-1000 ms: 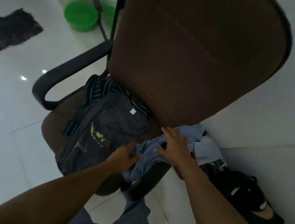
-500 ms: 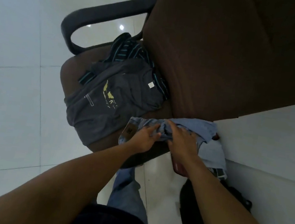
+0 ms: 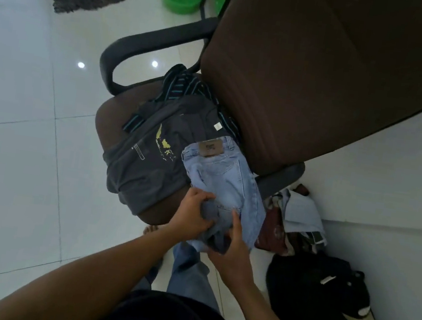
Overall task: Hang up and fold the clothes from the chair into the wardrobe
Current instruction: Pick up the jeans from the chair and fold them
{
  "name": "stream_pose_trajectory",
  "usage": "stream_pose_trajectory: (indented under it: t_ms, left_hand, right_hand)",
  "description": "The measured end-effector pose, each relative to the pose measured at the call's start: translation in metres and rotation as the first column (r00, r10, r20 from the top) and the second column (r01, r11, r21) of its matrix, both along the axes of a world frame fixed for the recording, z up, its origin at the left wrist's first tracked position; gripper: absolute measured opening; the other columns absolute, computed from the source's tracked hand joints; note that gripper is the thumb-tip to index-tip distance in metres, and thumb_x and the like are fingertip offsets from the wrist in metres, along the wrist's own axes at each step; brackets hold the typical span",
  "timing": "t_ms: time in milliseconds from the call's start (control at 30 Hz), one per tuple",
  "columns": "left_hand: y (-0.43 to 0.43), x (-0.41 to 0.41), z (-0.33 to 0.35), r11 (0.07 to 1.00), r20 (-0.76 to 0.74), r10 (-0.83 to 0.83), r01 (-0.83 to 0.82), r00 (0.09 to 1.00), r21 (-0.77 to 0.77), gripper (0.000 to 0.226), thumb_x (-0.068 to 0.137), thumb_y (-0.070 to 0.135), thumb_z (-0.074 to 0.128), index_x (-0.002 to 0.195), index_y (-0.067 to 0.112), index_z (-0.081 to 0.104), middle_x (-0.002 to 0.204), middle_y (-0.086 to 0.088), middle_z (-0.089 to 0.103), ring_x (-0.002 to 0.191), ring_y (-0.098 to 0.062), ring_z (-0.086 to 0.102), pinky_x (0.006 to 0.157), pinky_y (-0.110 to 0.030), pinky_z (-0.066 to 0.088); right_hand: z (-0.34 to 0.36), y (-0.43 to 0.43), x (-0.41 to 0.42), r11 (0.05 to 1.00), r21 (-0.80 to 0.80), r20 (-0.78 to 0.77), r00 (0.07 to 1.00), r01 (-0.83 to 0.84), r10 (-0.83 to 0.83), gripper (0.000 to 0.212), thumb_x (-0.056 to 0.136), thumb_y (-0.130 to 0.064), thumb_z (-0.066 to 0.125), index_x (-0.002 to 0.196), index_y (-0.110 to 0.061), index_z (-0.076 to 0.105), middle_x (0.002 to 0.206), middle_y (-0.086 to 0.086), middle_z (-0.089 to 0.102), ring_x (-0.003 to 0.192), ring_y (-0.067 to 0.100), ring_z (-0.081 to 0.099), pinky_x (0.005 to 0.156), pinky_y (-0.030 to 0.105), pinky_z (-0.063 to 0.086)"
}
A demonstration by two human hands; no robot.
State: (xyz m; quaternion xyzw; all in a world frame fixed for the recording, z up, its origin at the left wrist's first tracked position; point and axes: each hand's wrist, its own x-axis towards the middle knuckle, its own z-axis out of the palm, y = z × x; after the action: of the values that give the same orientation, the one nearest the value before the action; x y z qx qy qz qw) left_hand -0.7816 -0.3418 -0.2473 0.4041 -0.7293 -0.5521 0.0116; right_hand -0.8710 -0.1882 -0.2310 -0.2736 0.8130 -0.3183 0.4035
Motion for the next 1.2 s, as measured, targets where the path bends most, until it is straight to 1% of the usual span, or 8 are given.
stream_pose_trajectory:
  t_ms: [133, 367, 533, 633, 733, 933, 1100, 1200]
  left_hand:
    - [0.014, 0.032, -0.018, 0.999, 0.035, -0.053, 0.053, 0.998, 0.001, 0.061, 0.073, 0.006, 0.079, 0.130, 0.009, 0.059, 0.124, -0.009, 0.043, 0.113, -0.021, 0.049, 0.100, -0.018, 0.041]
    - [0.012, 0.028, -0.020, 0.997, 0.114, -0.004, 0.012, 0.994, -0.072, 0.051, 0.080, 0.030, 0.077, 0.128, 0.023, 0.061, 0.130, -0.002, 0.044, 0.122, -0.024, 0.042, 0.105, -0.037, 0.041]
    - [-0.013, 0.001, -0.019, 0.986, 0.161, 0.155, -0.162, 0.975, 0.035, 0.059, 0.088, 0.032, 0.071, 0.142, 0.026, 0.047, 0.147, -0.003, 0.034, 0.137, -0.026, 0.036, 0.113, -0.039, 0.038]
    - [-0.024, -0.016, -0.025, 0.954, 0.221, 0.253, -0.280, 0.942, 0.103, 0.062, 0.090, 0.031, 0.071, 0.145, 0.019, 0.045, 0.151, -0.009, 0.031, 0.138, -0.027, 0.038, 0.113, -0.035, 0.038]
    - [-0.030, -0.029, -0.035, 0.927, 0.264, 0.306, -0.349, 0.915, 0.136, 0.060, 0.089, 0.032, 0.072, 0.143, 0.019, 0.049, 0.150, -0.012, 0.033, 0.137, -0.030, 0.042, 0.112, -0.033, 0.036]
    - [-0.025, -0.051, -0.034, 0.941, 0.281, 0.337, -0.330, 0.899, -0.072, 0.060, 0.089, 0.050, 0.064, 0.144, 0.034, 0.045, 0.154, -0.007, 0.034, 0.140, -0.031, 0.033, 0.114, -0.052, 0.034]
    - [-0.029, -0.074, -0.012, 0.863, 0.014, 0.497, -0.496, 0.868, 0.096, 0.070, 0.084, 0.068, 0.050, 0.147, 0.041, 0.037, 0.133, 0.002, 0.058, 0.118, -0.014, 0.059, 0.101, -0.044, 0.051]
    - [-0.032, -0.086, 0.003, 0.863, 0.005, 0.496, -0.494, 0.868, 0.104, 0.073, 0.086, 0.071, 0.051, 0.150, 0.050, 0.024, 0.135, 0.009, 0.059, 0.118, -0.009, 0.059, 0.103, -0.037, 0.049]
  right_hand:
    - [-0.003, 0.006, 0.001, 0.999, 0.022, 0.041, 0.998, 0.047, -0.048, 0.101, 0.080, -0.030, 0.081, 0.157, -0.031, 0.014, 0.117, -0.016, 0.063, 0.107, -0.001, 0.062, 0.092, 0.025, 0.053]
    - [0.006, -0.051, -0.055, 0.999, 0.035, -0.201, 0.980, 0.001, 0.006, 0.057, 0.095, -0.034, 0.063, 0.146, -0.020, 0.043, 0.134, 0.002, 0.055, 0.122, 0.013, 0.050, 0.103, 0.037, 0.047]
    - [-0.009, -0.092, -0.102, 0.973, 0.182, -0.327, 0.924, -0.145, 0.199, 0.071, 0.090, -0.051, 0.063, 0.149, -0.021, 0.038, 0.147, 0.009, 0.046, 0.135, 0.029, 0.039, 0.107, 0.049, 0.038]
    - [-0.023, -0.112, -0.124, 0.846, 0.466, -0.245, 0.881, -0.259, 0.405, 0.094, 0.083, -0.071, 0.056, 0.156, -0.027, 0.018, 0.156, 0.011, 0.037, 0.142, 0.034, 0.032, 0.116, 0.059, 0.019]
    - [-0.030, -0.129, -0.135, 0.756, 0.545, -0.150, 0.845, -0.363, 0.513, 0.099, 0.083, -0.074, 0.051, 0.158, -0.026, 0.007, 0.156, 0.014, 0.037, 0.144, 0.036, 0.033, 0.117, 0.061, 0.003]
    - [-0.037, -0.136, -0.144, 0.862, 0.128, 0.075, 0.871, -0.491, 0.486, 0.087, 0.087, -0.027, 0.072, 0.157, -0.027, 0.019, 0.155, 0.004, 0.040, 0.140, 0.023, 0.041, 0.110, 0.035, 0.036]
    - [-0.019, -0.112, -0.131, 0.957, -0.150, 0.183, 0.944, -0.249, 0.275, 0.083, 0.085, -0.010, 0.075, 0.152, -0.027, 0.027, 0.137, -0.011, 0.051, 0.122, -0.007, 0.050, 0.098, 0.018, 0.047]
    - [-0.005, -0.097, -0.121, 0.973, -0.225, 0.272, 0.956, -0.049, 0.111, 0.048, 0.093, -0.020, 0.054, 0.139, -0.024, 0.042, 0.118, -0.015, 0.058, 0.109, -0.005, 0.060, 0.092, 0.021, 0.051]
